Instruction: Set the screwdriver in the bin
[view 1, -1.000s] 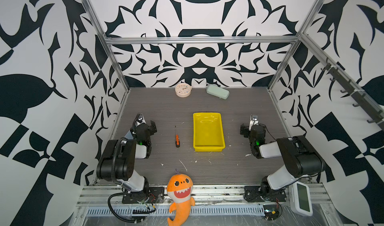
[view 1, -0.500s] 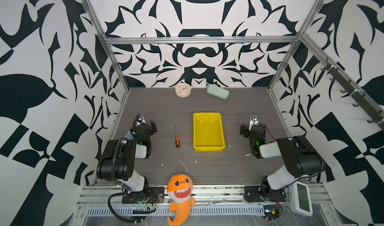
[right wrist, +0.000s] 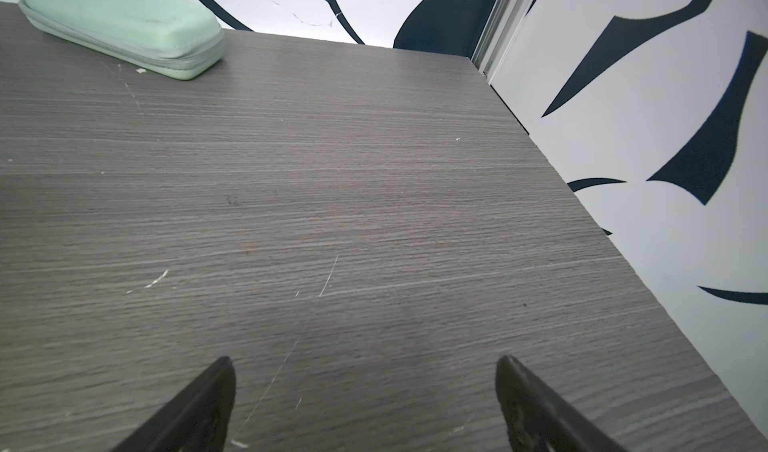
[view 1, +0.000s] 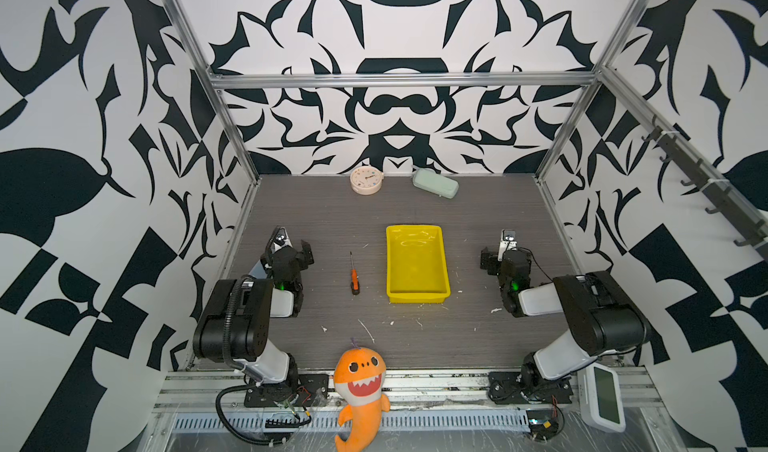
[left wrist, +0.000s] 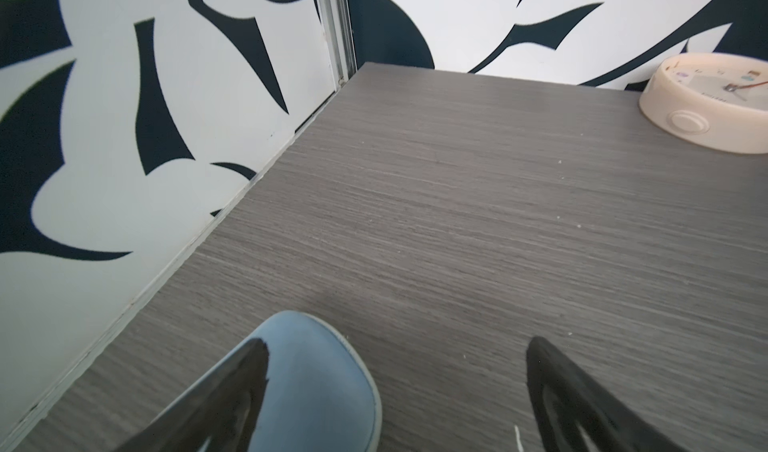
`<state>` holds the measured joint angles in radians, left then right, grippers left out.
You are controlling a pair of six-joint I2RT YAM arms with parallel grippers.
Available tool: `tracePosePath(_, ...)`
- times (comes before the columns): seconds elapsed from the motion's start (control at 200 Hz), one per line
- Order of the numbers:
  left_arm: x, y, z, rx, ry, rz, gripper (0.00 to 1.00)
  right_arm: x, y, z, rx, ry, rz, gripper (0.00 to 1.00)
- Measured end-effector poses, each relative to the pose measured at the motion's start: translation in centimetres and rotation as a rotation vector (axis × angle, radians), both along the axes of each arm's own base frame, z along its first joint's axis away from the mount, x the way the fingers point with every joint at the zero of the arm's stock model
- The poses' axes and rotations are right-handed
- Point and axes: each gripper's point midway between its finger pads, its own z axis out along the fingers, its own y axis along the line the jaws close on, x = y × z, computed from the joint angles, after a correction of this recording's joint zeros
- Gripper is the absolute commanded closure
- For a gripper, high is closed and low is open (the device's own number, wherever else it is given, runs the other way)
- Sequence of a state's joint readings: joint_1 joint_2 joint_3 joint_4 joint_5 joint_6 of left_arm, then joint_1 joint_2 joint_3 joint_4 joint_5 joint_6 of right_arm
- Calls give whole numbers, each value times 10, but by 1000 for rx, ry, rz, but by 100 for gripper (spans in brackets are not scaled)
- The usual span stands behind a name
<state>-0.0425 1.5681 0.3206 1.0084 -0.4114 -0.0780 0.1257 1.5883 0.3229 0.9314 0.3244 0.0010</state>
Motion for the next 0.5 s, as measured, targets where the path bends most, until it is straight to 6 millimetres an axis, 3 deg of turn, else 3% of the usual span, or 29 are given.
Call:
tracePosePath(0.135,-11,-8,2,26,-16,-14,1,0,0,0,0,0,0,0)
tracePosePath(0.21,-11,-18,15,60,-5,-33,1,0,0,0,0,0,0,0)
tracePosePath(0.265,-5,-30,39,57,-10,-55,1,0,0,0,0,0,0,0)
tracePosePath(0.4,13,-41,132,-26,-128,-46,1,0,0,0,0,0,0,0)
tracePosePath(0.5,14,-40,154,-119,-108,-10,1,0,0,0,1,0,1,0)
